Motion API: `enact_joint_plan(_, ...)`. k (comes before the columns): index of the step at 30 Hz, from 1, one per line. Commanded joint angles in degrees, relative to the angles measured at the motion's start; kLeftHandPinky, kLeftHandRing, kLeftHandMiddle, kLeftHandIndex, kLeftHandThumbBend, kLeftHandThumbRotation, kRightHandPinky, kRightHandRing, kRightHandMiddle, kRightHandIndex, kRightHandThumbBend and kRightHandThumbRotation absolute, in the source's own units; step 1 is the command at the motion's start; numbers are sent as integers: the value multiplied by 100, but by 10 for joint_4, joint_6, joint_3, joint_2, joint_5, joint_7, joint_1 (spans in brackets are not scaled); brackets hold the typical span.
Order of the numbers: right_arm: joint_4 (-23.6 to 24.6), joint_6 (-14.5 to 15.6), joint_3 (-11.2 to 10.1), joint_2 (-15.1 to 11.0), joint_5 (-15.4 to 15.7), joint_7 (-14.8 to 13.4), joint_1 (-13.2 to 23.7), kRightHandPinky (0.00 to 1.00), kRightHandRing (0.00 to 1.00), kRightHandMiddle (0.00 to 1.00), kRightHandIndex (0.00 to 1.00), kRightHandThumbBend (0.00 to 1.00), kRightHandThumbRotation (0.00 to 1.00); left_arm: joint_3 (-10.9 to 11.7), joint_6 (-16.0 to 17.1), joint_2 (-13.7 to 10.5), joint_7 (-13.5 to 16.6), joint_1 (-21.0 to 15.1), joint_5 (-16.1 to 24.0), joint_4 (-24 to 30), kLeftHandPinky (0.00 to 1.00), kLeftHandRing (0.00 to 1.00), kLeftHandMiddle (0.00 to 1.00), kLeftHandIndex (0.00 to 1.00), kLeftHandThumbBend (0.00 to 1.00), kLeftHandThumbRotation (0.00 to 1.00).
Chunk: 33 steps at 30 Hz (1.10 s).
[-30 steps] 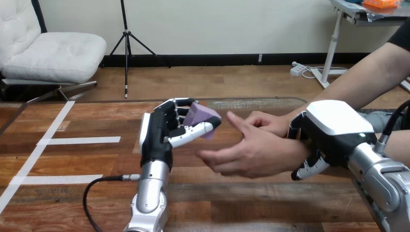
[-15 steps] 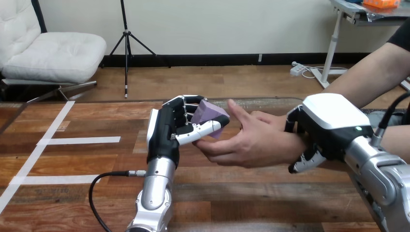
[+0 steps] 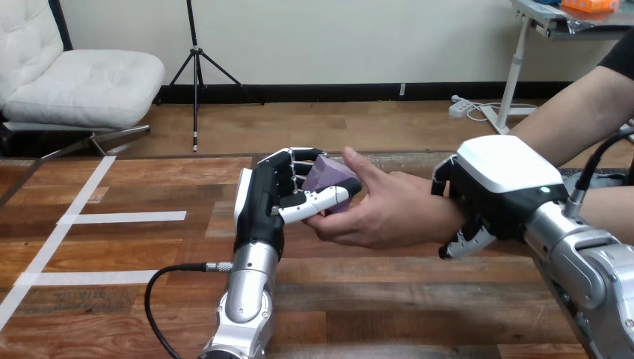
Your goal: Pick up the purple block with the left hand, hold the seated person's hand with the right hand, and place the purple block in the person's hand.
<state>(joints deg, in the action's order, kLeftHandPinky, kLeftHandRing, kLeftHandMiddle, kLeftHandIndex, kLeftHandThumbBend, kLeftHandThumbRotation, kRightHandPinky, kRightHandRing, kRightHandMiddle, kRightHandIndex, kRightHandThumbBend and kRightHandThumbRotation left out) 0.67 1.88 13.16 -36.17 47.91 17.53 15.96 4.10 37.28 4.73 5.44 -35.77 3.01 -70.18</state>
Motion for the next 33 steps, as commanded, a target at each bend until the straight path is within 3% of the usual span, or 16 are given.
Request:
enact_joint_plan(1,-6,-1,-1,5,5,-12,55,33,40,47,51,73,0,-13,2,7,-1,-44,11,33,34,40,47,48,80,0)
enact_joint_plan(33,-18,-2,7,6,14,-13,71,35,42,49,52,71,0,-28,-6,15,-5,-39,15,33,33,39,46,48,78,0)
